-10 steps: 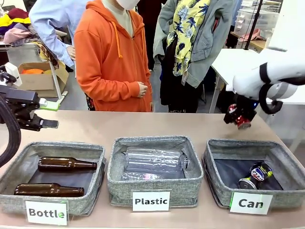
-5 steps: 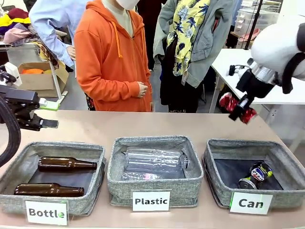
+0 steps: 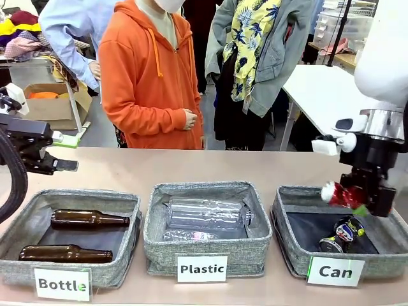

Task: Sort the can waste into the basket.
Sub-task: Pick up the can waste from the table and place it in the right Fabric basket.

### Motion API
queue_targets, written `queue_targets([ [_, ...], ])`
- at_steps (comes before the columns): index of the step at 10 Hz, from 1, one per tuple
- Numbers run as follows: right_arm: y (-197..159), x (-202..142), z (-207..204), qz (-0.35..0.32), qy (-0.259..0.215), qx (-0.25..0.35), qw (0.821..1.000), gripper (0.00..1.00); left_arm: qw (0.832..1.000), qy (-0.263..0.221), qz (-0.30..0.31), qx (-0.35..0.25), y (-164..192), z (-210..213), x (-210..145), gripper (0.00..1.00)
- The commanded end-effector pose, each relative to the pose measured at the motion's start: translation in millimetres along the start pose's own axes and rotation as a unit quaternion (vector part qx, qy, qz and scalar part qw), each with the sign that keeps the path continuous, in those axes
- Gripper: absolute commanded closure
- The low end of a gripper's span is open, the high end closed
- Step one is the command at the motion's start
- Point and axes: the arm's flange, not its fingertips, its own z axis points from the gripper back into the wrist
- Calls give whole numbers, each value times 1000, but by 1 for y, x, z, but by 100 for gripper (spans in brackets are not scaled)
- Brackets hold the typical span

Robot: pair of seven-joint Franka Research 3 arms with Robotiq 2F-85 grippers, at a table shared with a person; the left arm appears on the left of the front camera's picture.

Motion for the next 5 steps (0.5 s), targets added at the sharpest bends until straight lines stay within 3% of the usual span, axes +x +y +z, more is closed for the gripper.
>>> queue_targets([
  [1,-9,-4,16,23,42,-22,999,100,1000,-6,2,-5,-2,0,0,0],
  [5,-15,-6,11,2,30,-49,998,100,1000,-6,2,-5,-2,0,0,0],
])
